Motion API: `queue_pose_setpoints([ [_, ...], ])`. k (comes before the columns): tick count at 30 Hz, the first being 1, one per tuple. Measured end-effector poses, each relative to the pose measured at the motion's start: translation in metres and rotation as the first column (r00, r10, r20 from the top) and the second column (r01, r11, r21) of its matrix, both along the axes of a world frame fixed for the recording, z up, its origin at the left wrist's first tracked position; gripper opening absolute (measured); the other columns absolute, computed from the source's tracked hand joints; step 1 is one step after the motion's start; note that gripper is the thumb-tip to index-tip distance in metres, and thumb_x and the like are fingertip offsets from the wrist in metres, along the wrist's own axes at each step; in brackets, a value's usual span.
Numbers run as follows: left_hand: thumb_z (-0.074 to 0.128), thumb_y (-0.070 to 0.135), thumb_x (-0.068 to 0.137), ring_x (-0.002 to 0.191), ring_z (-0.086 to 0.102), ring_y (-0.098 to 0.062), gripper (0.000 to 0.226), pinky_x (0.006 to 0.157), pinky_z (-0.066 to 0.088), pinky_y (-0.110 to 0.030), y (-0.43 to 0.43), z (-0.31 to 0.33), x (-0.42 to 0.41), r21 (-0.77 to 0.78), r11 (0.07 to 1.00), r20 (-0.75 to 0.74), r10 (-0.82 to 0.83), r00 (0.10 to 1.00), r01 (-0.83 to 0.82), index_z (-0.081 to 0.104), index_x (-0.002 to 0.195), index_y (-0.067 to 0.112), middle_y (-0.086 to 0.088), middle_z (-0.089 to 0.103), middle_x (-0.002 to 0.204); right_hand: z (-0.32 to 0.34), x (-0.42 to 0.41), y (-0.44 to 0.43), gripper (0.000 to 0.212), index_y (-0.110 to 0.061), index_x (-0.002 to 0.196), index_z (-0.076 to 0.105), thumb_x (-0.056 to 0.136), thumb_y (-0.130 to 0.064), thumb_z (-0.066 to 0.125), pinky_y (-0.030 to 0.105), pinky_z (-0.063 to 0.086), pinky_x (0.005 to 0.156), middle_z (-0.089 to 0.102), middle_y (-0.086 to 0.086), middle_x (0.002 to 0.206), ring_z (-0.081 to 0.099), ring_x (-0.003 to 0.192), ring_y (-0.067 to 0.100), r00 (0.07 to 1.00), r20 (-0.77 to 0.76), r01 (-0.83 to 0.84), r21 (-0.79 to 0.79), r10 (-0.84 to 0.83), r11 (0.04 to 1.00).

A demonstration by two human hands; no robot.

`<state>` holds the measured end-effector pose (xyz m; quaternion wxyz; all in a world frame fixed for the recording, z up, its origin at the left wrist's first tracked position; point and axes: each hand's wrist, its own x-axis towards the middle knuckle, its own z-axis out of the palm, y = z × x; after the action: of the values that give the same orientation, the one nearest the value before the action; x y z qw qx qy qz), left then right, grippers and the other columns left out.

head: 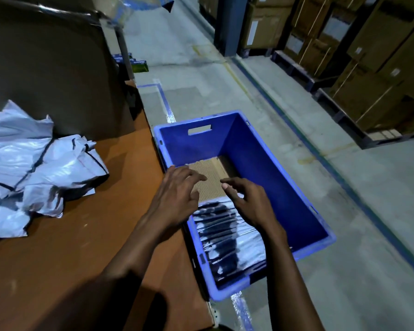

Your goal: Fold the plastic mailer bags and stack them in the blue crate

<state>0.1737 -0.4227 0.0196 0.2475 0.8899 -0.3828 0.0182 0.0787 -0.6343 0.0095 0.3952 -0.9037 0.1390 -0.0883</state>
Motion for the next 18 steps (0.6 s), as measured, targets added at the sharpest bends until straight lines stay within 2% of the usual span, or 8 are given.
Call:
queue_pose_setpoints([
  [3,0.060,0.015,0.093,0.139,0.047,-0.026,0.035,0.123,0.013,-0.038,0.036,0.002,-0.008,-0.105,0.992,0.032,0.073,0.997,-0.069,0.069,0.126,0.023,-0.002,0.066,0.127,0.016,-0.009,0.043,0.023,-0.032,0.120,0.076,0.105,-0.041,0.061,0.032,0.054,0.089,0.073,-0.018,0.117,0.064,0.111,0.003,0.991,0.132,0.034,-0.027,-0.030,0.999],
  [8,0.058,0.019,0.091,0.131,0.055,-0.025,0.032,0.113,0.034,-0.045,0.119,0.006,-0.019,-0.179,0.968,0.074,0.192,0.979,-0.176,0.074,0.118,0.023,-0.001,0.069,0.122,0.024,-0.007,0.127,0.018,-0.028,0.115,0.076,0.105,-0.033,0.062,0.035,0.054,0.088,0.073,-0.015,0.112,0.066,0.109,0.010,0.955,0.295,0.027,-0.052,-0.010,0.998],
  [10,0.059,0.018,0.091,0.129,0.056,-0.025,0.030,0.109,0.035,-0.043,0.159,0.005,-0.023,-0.176,0.958,0.077,0.244,0.967,-0.228,0.075,0.116,0.024,0.001,0.069,0.121,0.025,-0.002,0.164,0.016,-0.029,0.115,0.076,0.104,-0.031,0.064,0.034,0.053,0.088,0.073,-0.014,0.111,0.065,0.109,0.009,0.950,0.312,0.008,-0.037,0.004,0.999],
  [15,0.057,0.011,0.087,0.120,0.060,-0.027,0.033,0.094,0.050,-0.052,0.255,0.003,-0.022,-0.200,0.917,0.068,0.364,0.929,-0.344,0.076,0.113,0.021,0.000,0.069,0.117,0.019,0.013,0.262,0.018,-0.031,0.118,0.075,0.105,-0.033,0.063,0.037,0.055,0.083,0.070,-0.014,0.113,0.065,0.108,0.010,0.955,0.267,-0.124,-0.030,0.127,0.992],
  [18,0.056,0.010,0.087,0.118,0.059,-0.029,0.035,0.093,0.047,-0.049,0.297,-0.001,-0.019,-0.192,0.895,0.082,0.423,0.902,-0.403,0.074,0.116,0.020,-0.002,0.068,0.117,0.014,0.027,0.313,0.019,-0.031,0.120,0.074,0.105,-0.033,0.062,0.037,0.055,0.084,0.069,-0.013,0.115,0.064,0.112,0.012,0.952,0.263,-0.143,-0.063,0.155,0.988],
])
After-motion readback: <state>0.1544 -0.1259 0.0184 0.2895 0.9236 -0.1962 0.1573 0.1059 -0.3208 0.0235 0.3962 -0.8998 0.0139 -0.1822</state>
